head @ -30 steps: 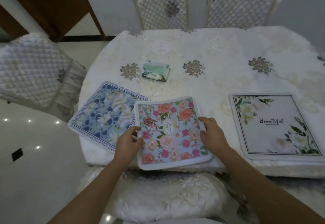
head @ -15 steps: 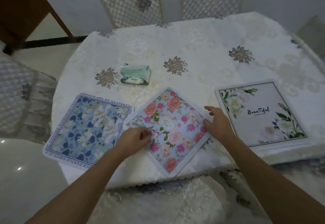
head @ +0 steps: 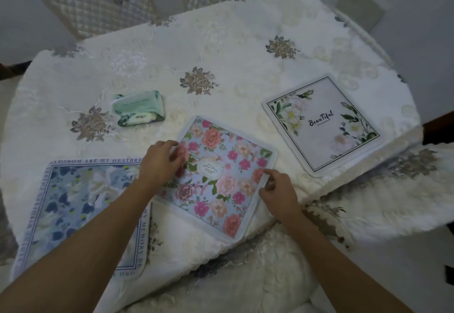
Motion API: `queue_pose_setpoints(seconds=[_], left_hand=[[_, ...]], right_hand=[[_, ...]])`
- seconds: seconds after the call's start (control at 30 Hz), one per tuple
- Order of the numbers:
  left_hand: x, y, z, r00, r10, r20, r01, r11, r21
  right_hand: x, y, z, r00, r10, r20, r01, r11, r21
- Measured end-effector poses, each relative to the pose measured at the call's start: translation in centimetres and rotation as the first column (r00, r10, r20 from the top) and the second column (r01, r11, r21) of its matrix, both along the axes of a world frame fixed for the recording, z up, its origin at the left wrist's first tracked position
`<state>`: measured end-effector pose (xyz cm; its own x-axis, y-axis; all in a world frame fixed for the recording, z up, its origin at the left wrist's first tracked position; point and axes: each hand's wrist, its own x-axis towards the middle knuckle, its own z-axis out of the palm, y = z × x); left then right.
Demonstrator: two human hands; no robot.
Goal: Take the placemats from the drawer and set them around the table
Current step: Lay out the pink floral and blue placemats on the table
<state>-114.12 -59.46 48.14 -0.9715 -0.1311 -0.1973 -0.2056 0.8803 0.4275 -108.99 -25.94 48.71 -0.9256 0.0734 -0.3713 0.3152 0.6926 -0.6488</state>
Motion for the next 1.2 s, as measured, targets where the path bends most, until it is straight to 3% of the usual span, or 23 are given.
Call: queue_pose_setpoints(seconds=[0.2, 0.4, 0.53, 0.67, 0.73, 0.83, 1.0, 1.1, 1.2], left_hand=[[2.3, -1.1, 1.7, 0.980, 0.194, -0.038, -0.186, 0.971, 0.152], [8.2, 0.4, 4.1, 0.916, 0.402, -0.010, -0.376, 0.864, 0.336], [11.6, 2.7, 3.5, 0.900, 0.433, 0.045, -0.425, 0.855, 0.297], [12.2, 2.6, 3.5, 0.949, 0.314, 0.036, -0.316, 0.942, 0.114], [11.0, 2.1, 3.7, 0.968, 0.251, 0.009, -0.251, 0.967, 0.044], [7.7, 1.0, 3.5, 0.988, 0.152, -0.030, -0.151, 0.987, 0.058], [1.5, -0.2, 1.9, 0.998, -0.056, -0.003, 0.056, 0.998, -0.020], [-0.5, -0.4, 1.4, 0.995, -0.093, 0.040, 0.094, 0.995, -0.013], [-1.2, -0.6, 1.1, 0.997, -0.068, 0.026, 0.068, 0.997, -0.023]], right_hand=[[-1.7, -1.3, 1.0, 0.993, 0.037, -0.108, -0.044, 0.997, -0.058], [-9.1, -4.2, 2.9, 0.962, 0.198, -0.187, -0.205, 0.979, -0.019], [-13.4, -6.0, 3.4, 0.930, 0.324, -0.173, -0.330, 0.944, -0.011], [-13.6, -6.6, 3.4, 0.908, 0.392, -0.146, -0.399, 0.917, -0.019], [-12.2, -6.0, 3.1, 0.922, 0.357, -0.148, -0.365, 0.931, -0.028], [-8.7, -4.3, 2.6, 0.959, 0.242, -0.145, -0.243, 0.970, 0.012], [-2.0, -2.1, 1.0, 0.995, 0.029, -0.094, -0.029, 1.000, 0.000], [0.1, -2.2, 0.4, 0.995, -0.096, 0.009, 0.096, 0.995, 0.008], [1.0, -2.7, -0.6, 0.977, -0.204, 0.062, 0.209, 0.973, -0.094]])
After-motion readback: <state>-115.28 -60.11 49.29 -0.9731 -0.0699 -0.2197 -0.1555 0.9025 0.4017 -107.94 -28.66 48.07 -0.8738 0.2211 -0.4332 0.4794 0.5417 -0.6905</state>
